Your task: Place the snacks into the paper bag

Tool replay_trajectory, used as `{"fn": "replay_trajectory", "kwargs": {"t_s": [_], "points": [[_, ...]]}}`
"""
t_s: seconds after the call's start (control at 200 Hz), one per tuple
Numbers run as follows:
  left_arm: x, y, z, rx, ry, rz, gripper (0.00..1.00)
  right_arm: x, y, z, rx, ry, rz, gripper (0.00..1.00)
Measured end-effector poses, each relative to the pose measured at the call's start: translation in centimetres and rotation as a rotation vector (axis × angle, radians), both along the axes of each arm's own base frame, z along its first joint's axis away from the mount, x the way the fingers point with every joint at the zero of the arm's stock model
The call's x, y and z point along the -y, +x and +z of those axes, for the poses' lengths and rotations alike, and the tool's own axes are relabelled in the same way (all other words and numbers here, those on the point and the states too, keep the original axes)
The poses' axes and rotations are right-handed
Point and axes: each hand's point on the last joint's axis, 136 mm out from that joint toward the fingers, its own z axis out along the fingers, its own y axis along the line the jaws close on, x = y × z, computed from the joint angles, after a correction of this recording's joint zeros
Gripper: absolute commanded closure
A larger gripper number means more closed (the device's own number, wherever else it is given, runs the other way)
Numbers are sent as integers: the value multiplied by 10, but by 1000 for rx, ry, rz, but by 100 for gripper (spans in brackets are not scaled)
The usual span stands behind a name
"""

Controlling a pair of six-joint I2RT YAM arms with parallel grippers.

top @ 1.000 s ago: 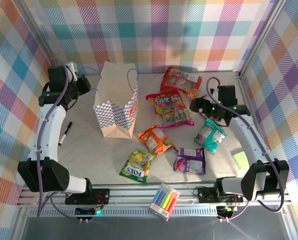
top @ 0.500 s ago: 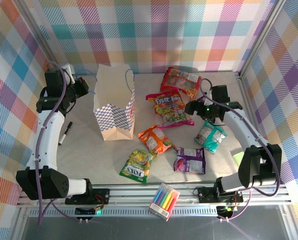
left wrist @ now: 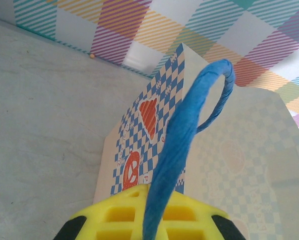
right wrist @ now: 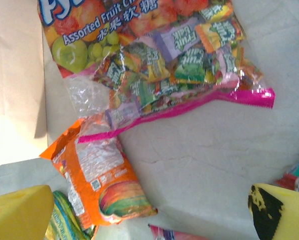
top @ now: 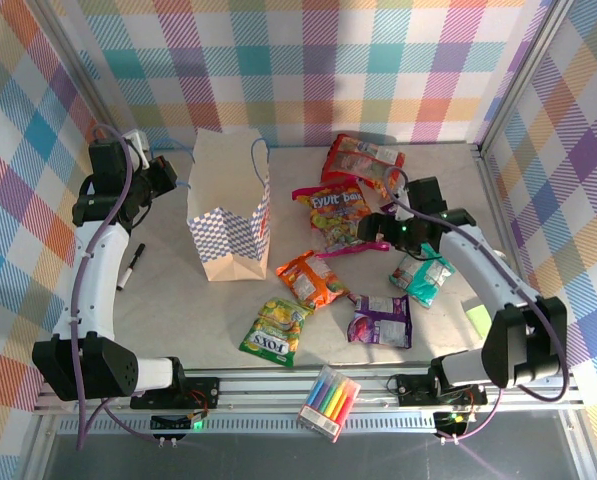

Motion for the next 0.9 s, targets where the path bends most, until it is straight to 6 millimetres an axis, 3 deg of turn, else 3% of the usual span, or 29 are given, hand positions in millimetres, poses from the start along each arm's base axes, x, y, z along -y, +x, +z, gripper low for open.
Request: {"fn": "replay_trajectory", "kwargs": {"t_s": [0.165,0.41,0.685,0.9], "points": [[0,0,0,0,-1,-2,100,-9,-31,3,-20,2,20,1],[0,0,0,-2,-13,5,100,-55,-84,0,-86,32,121,1],[4,0,1,-3,-36,-3,100,-107,-134,-14,-145,-3,242,1],[6,-2,2,1,-43,-15,100,-127,-161,-33,-194,-64,299,1]]}}
